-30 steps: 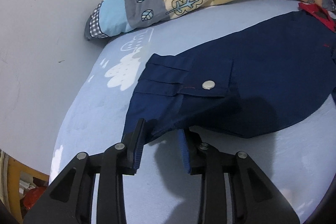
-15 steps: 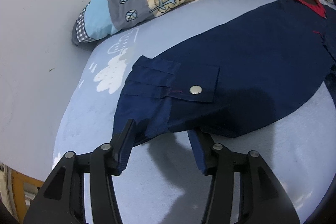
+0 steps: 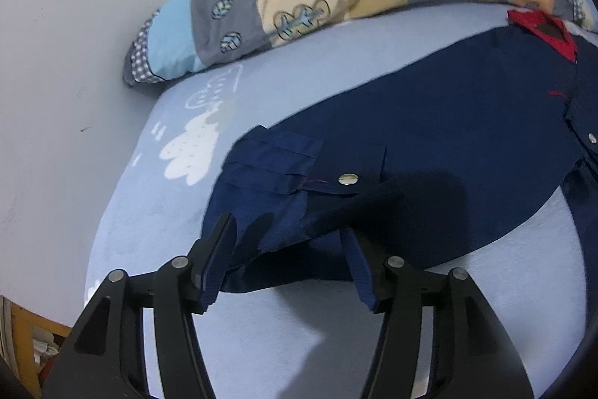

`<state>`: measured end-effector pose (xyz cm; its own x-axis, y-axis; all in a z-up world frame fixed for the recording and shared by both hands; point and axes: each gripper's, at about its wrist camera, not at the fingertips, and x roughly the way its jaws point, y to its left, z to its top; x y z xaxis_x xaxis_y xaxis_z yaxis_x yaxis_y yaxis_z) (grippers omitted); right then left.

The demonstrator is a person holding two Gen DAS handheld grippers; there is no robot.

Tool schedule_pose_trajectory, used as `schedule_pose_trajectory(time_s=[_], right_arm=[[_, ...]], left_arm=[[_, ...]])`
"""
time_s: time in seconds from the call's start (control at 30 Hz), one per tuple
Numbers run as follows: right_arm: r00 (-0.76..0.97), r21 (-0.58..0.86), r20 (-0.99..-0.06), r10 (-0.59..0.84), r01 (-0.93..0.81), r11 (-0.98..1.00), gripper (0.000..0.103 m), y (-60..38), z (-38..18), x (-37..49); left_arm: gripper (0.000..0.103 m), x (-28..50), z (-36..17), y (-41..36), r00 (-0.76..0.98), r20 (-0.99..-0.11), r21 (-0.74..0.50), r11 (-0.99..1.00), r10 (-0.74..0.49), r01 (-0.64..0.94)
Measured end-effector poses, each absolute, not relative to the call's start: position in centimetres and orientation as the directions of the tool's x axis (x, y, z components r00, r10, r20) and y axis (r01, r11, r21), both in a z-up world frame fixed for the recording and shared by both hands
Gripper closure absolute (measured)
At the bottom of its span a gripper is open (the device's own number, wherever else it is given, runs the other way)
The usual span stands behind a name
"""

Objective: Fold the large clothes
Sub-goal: 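Close the left tool on the buttoned sleeve cuff, then lift the sleeve with the left tool and lay it across the jacket front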

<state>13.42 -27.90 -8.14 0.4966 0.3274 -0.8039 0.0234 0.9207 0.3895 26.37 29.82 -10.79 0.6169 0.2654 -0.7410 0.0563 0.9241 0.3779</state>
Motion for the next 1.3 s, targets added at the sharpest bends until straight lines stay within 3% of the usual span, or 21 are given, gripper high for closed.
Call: schedule_pose_trajectory(time_s=[0.23,0.27,0.3,0.47,0.6,0.83,1.07,1.3], right_arm=[[0.494,0.389,-0.805,0.328,0.022,0.921,0.053,-27.9,-8.2,13.5],[0.493,0.390,-0.806,0.328,0.024,0.921,0.053,-27.9,-8.2,13.5],[0.493,0.390,-0.806,0.328,0.027,0.920,0.053,-28.0,-8.3,13.5],[0.498,0.396,-0.800,0.334,0.021,0.918,0.053,-27.9,-8.0,13.4],[0.509,0.406,-0.791,0.340,0.020,0.914,0.053,-28.1,-7.6,13.2],[0.547,0.415,-0.766,0.337,0.021,0.910,0.053,-28.6,-6.4,12.7],[0.609,0.421,-0.734,0.300,0.061,0.905,0.053,-31.2,-4.9,11.8],[0.655,0.415,-0.711,0.256,0.097,0.905,0.053,-34.5,-3.9,10.8]], left_arm=[[0.043,27.7,-13.5,27.4,0.599,-0.717,0.501,0.861,0.356,0.087],[0.053,28.0,-13.9,27.3,0.593,-0.712,0.519,0.851,0.376,0.082],[0.080,28.1,-14.3,27.2,0.588,-0.711,0.527,0.846,0.386,0.081],[0.092,27.2,-12.9,27.7,0.631,-0.660,0.521,0.853,0.408,-0.006],[0.093,25.9,-9.0,29.7,0.669,-0.631,0.418,0.898,0.393,-0.133],[0.093,23.5,0.5,31.6,0.717,-0.645,0.123,0.962,0.265,-0.245],[0.093,22.4,10.3,26.2,0.776,-0.622,-0.090,0.976,0.100,-0.197],[0.093,22.4,19.3,15.1,0.842,-0.537,-0.145,0.989,-0.043,-0.042]])
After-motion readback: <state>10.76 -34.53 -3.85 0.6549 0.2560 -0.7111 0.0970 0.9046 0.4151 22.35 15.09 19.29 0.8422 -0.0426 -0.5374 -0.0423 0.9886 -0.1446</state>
